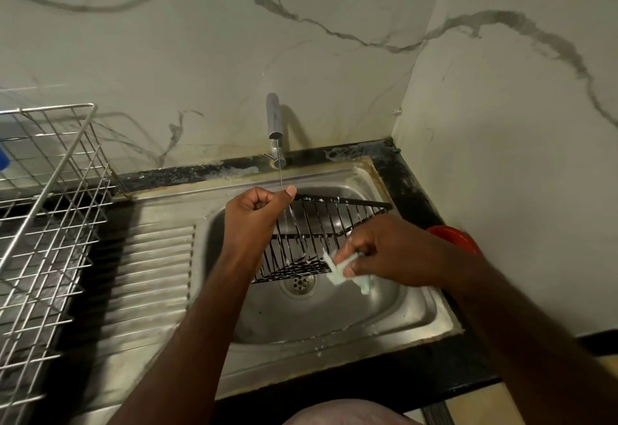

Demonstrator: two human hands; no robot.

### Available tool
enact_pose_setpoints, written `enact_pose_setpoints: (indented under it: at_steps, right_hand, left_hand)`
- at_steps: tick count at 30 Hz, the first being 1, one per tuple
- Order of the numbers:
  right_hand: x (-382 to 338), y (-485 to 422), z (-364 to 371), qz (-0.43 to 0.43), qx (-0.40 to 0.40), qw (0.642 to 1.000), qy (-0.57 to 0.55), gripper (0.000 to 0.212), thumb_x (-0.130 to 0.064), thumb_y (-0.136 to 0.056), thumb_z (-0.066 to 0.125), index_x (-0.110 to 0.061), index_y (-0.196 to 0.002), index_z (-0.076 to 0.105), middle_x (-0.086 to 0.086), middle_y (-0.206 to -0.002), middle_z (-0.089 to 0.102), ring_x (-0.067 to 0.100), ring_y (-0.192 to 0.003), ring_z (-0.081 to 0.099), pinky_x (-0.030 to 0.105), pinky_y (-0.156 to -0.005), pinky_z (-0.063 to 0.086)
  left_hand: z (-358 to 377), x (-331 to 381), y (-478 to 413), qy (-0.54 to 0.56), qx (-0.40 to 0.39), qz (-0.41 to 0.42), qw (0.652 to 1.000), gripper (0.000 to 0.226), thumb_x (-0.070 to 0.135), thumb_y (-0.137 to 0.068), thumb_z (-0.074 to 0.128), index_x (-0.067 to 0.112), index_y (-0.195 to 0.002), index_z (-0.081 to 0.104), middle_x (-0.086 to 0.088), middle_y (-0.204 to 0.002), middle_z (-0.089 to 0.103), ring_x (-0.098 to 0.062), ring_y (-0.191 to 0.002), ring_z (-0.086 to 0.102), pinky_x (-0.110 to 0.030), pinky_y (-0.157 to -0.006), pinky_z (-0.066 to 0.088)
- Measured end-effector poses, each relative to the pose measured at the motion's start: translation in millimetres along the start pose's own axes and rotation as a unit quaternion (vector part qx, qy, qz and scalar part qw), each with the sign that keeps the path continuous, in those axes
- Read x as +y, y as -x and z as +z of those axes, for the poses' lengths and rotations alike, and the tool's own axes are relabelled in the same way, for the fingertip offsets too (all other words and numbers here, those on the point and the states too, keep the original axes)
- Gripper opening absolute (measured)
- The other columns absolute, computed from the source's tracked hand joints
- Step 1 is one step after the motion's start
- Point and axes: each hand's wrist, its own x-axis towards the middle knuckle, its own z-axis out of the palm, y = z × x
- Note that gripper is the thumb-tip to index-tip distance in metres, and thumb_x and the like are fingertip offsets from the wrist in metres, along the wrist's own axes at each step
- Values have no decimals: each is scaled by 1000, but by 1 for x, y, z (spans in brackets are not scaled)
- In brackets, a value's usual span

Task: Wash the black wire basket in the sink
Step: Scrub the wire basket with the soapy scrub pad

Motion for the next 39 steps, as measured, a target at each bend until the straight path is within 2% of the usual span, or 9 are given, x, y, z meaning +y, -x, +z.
enact_pose_setpoints:
  at_steps: [3, 6, 14, 20, 23, 26, 30, 35, 39]
  right_hand:
    - [3, -11, -13, 24, 148, 985, -79, 19, -20, -87, 71, -22, -106, 72, -8, -107, 72, 5, -83, 69, 17, -77, 56]
    - [5, -28, -13, 36, 261, 964, -38, 20, -18, -88, 71, -19, -108, 72, -6, -108, 70, -4, -84, 62, 0, -69, 43]
    - [3, -7, -4, 35, 45, 998, 40, 20, -18, -87, 70, -19, -107, 73, -12, -105, 69, -3, -88, 64, 9, -77, 49]
    - [9, -25, -18, 40, 262, 964, -17, 17, -11, -91, 66, -15, -106, 72, -5, -103, 70, -5, -77, 62, 3, -68, 48]
    - [6, -23, -4, 39, 232, 971, 53, 19, -14, -95, 60, -14, -112, 70, -2, -109, 67, -3, -81, 58, 2, -66, 44]
    - [11, -9, 12, 29, 166, 980, 105, 22, -22, -96, 59, -19, -115, 69, -4, -117, 65, -1, -95, 55, 11, -88, 42]
    - [19, 5, 2, 36, 68, 996, 52, 19, -22, -92, 65, -21, -110, 71, -7, -113, 69, 2, -96, 63, 23, -92, 50]
    - [25, -17, -18, 57, 283, 957, -41, 17, -8, -93, 62, -14, -108, 71, 3, -101, 72, 9, -76, 69, 14, -65, 55]
    - [21, -17, -9, 72, 244, 965, 61, 20, -15, -93, 64, -15, -112, 70, -1, -109, 67, 3, -85, 61, 6, -69, 43]
  left_hand:
    - [0, -2, 1, 19, -1, -8, 1000, 33, 23, -89, 72, 13, -67, 51, 10, -48, 40, -3, -42, 33, -12, -52, 43]
    - [1, -4, 4, 21, 0, 0, 1000, 32, 23, -90, 71, 11, -69, 51, 10, -48, 40, -2, -42, 33, -13, -51, 42]
    - [-4, -2, 6, 14, 24, 15, 1000, 36, 19, -90, 72, 14, -63, 49, 12, -44, 42, -1, -42, 35, -11, -52, 43]
    - [-4, -2, 5, 13, 22, 10, 1000, 34, 20, -90, 71, 13, -64, 49, 12, -46, 39, -3, -43, 32, -12, -53, 43]
    - [-5, -4, 4, 18, 34, 6, 999, 34, 21, -89, 72, 13, -65, 50, 10, -49, 39, -6, -47, 32, -18, -55, 45]
    - [-8, -8, 2, 30, 51, 8, 998, 33, 22, -89, 73, 12, -67, 50, 6, -52, 40, -9, -50, 33, -21, -56, 47]
    - [-14, -12, 0, 38, 49, 7, 998, 30, 25, -89, 73, 8, -72, 56, -11, -65, 45, -24, -62, 38, -37, -74, 54]
    - [-14, -11, 0, 55, 42, 5, 998, 36, 23, -90, 71, 19, -61, 51, -5, -59, 42, -19, -56, 37, -33, -76, 49]
    - [-15, -10, 3, 62, 51, 5, 997, 36, 22, -90, 71, 18, -61, 50, -9, -61, 42, -19, -56, 36, -32, -75, 49]
